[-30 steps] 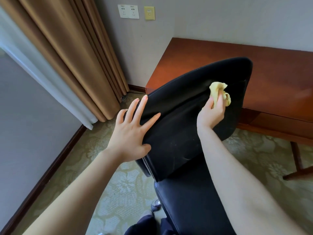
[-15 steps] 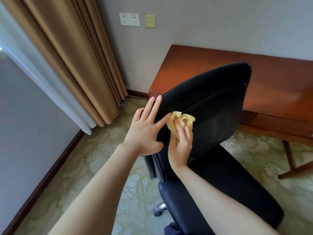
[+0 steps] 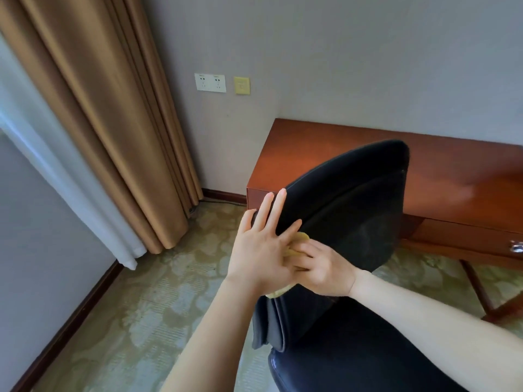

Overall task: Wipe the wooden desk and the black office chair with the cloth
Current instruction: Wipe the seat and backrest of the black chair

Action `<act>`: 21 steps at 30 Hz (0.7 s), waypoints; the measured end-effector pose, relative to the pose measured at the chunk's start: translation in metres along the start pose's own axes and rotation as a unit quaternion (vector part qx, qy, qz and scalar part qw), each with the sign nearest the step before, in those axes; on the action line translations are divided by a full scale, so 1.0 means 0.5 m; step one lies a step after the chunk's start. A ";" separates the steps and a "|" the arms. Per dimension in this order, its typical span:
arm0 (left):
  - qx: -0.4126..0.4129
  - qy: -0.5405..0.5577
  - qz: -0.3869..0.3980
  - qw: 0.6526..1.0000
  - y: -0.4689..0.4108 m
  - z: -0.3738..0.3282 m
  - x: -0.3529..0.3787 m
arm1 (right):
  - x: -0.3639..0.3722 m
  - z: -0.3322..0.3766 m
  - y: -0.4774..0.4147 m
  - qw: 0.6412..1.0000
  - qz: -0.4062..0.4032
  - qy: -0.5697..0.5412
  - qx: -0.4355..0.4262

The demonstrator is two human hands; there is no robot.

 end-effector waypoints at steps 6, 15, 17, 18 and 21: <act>0.013 0.040 -0.128 0.991 -0.006 0.011 0.017 | 0.000 -0.033 -0.011 0.998 -0.035 -0.024 -0.056; -0.026 0.019 -0.247 0.968 -0.055 0.012 0.075 | 0.043 -0.132 0.001 0.983 -0.039 -0.002 -0.179; -0.045 0.027 -0.237 0.970 -0.056 0.001 0.076 | 0.048 -0.137 0.007 0.982 -0.055 -0.009 -0.180; -0.056 0.030 -0.232 0.971 -0.058 -0.014 0.075 | 0.047 -0.141 0.023 0.982 -0.069 -0.019 -0.174; -0.076 0.053 -0.233 0.968 -0.048 -0.029 0.064 | 0.034 -0.148 0.050 0.984 -0.110 -0.013 -0.141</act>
Point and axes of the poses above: each hand's wrist, its own y-axis away from the middle knuckle, its own x-axis out of the palm, z = x × y, the point moved 1 cm from there along -y, towards the middle knuckle, and after that the axes turned 11 degrees about -x, right-handed, at the moved point
